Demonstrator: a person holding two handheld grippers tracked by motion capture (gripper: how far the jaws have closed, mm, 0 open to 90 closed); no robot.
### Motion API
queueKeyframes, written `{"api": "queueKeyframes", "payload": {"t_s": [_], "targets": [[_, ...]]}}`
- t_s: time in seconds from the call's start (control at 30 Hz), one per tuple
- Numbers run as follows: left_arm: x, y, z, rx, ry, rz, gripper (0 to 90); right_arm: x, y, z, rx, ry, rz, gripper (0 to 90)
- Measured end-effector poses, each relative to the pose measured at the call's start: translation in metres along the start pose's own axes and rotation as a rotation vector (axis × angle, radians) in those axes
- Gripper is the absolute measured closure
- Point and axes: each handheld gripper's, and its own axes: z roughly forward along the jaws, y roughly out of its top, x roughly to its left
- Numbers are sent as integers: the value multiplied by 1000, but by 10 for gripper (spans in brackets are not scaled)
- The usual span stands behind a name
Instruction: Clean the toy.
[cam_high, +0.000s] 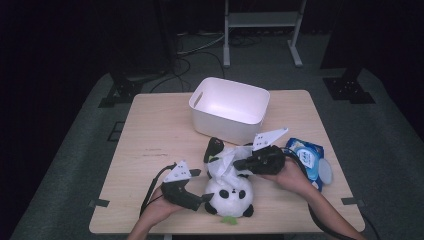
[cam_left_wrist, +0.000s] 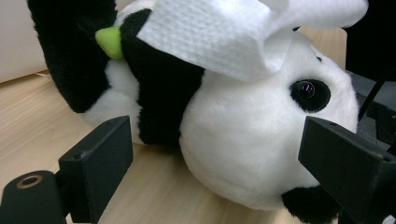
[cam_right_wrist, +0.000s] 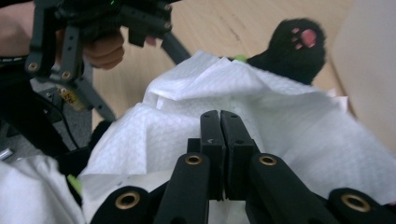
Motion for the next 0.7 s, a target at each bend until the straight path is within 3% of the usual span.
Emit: {"api": "queueKeyframes", "payload": {"t_s": [0.23, 0.33, 0.53, 0.7], "targets": [[-1, 1, -1, 5, 4, 4, 89, 13, -7, -4, 17, 26, -13, 880], [-2, 1, 0, 5, 4, 7, 88, 14, -8, -9, 20, 2, -23, 880], [-2, 1, 2, 13, 4, 14, 88, -8, -7, -18, -28, -76, 24, 880], [-2, 1, 1, 13, 5, 11, 88, -26, -5, -12, -13, -142, 38, 881]]}}
